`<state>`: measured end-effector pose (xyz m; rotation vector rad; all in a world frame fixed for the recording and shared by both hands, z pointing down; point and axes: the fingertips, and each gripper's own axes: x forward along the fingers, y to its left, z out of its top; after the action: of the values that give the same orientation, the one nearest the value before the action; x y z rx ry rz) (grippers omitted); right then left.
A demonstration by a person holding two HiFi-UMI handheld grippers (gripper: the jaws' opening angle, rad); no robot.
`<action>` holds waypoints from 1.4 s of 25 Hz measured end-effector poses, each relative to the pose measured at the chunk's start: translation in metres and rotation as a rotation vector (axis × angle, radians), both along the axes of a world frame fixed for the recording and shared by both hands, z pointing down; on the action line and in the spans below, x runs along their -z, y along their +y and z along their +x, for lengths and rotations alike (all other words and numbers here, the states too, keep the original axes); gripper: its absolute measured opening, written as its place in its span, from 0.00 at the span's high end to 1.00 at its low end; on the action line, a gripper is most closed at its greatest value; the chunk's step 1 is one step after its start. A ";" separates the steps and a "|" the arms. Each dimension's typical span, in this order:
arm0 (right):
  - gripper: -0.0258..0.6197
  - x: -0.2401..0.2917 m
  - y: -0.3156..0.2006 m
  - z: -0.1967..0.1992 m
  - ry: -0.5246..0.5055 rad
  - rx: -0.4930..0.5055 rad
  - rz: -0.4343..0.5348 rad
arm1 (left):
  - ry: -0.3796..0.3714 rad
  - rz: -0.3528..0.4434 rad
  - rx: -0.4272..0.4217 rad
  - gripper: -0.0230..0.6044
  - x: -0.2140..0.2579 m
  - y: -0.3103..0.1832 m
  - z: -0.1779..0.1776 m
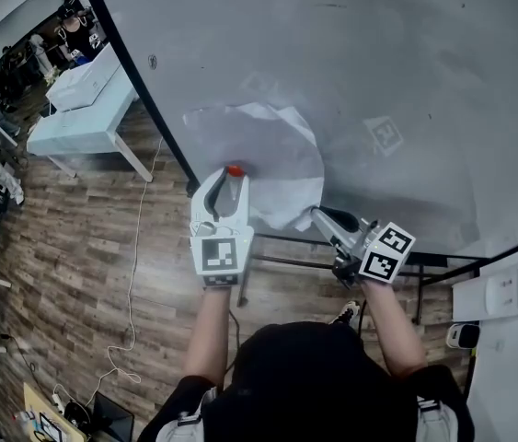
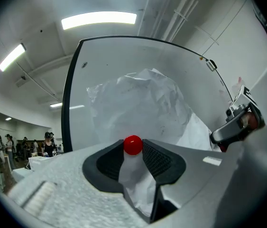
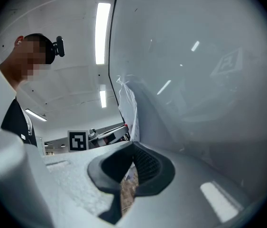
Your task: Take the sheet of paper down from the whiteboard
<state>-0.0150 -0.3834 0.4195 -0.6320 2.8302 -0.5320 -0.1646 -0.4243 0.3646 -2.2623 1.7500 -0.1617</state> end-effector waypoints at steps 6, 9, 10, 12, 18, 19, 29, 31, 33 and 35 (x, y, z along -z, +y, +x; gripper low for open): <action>0.96 -0.008 0.006 -0.002 0.013 -0.020 -0.014 | 0.013 -0.027 -0.012 0.75 -0.017 0.013 -0.005; 0.96 -0.014 0.006 -0.002 0.018 -0.035 -0.022 | 0.018 -0.057 -0.018 0.75 -0.029 0.016 -0.007; 0.96 -0.016 0.007 -0.002 0.019 -0.041 -0.026 | 0.032 -0.068 -0.024 0.75 -0.034 0.017 -0.008; 0.96 -0.019 0.009 -0.003 0.018 -0.053 -0.031 | 0.036 -0.079 -0.036 0.75 -0.039 0.020 -0.010; 0.96 -0.023 0.016 -0.007 0.051 -0.072 -0.021 | 0.029 -0.115 -0.064 0.75 -0.044 0.029 -0.009; 0.96 -0.025 0.017 -0.008 0.061 -0.075 -0.019 | 0.033 -0.124 -0.068 0.75 -0.047 0.030 -0.009; 0.96 -0.055 0.057 -0.002 0.156 -0.137 -0.004 | 0.081 -0.187 -0.115 0.75 -0.090 0.065 -0.010; 0.96 -0.064 0.064 0.003 0.226 -0.147 0.029 | 0.084 -0.210 -0.136 0.75 -0.099 0.069 0.000; 0.96 -0.071 0.069 0.008 0.288 -0.158 0.060 | 0.088 -0.226 -0.154 0.75 -0.106 0.073 0.009; 0.96 -0.075 0.073 0.011 0.316 -0.168 0.068 | 0.101 -0.238 -0.162 0.75 -0.110 0.078 0.011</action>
<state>-0.0041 -0.3102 0.4948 -1.0090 3.0265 -0.3300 -0.1533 -0.3465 0.4749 -2.6130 1.6627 -0.2370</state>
